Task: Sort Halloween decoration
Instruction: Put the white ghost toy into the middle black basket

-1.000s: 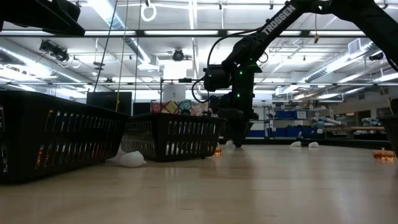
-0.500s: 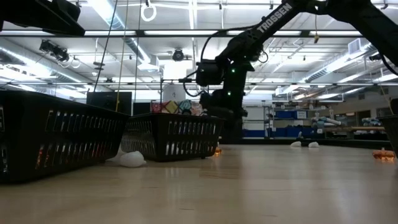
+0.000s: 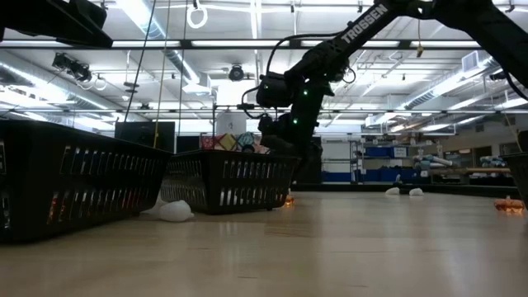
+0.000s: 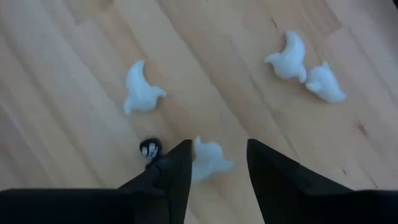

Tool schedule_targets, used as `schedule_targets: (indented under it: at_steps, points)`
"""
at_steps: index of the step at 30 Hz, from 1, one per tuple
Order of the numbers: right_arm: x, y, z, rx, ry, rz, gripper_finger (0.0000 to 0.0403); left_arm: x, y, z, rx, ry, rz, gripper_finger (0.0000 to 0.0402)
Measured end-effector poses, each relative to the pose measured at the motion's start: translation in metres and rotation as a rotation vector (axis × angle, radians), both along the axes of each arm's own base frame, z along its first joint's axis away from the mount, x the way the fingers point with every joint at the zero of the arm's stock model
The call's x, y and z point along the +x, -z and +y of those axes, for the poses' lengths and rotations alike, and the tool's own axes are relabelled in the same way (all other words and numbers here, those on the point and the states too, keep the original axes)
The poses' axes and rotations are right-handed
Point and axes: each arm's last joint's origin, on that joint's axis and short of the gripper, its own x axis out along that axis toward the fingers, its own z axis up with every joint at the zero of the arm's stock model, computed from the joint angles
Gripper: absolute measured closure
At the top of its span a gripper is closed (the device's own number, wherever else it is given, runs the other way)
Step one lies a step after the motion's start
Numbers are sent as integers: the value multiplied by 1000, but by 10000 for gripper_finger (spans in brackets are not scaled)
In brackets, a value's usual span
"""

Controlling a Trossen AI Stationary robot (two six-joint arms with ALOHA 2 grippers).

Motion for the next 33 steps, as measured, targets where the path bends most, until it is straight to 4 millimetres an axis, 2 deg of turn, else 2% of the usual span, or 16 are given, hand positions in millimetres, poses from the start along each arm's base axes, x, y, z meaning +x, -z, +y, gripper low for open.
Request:
schedule_targets:
  at_steps: [6, 19, 33]
  points:
    - [3, 20, 0, 64, 5, 2, 245, 0, 0, 0, 2, 0, 3, 246]
    - [-2, 20, 3, 77, 55, 43, 252, -1, 1, 0, 6, -2, 11, 246]
    - [-4, 20, 4, 83, 11, 72, 335, -1, 1, 0, 6, -1, 11, 246]
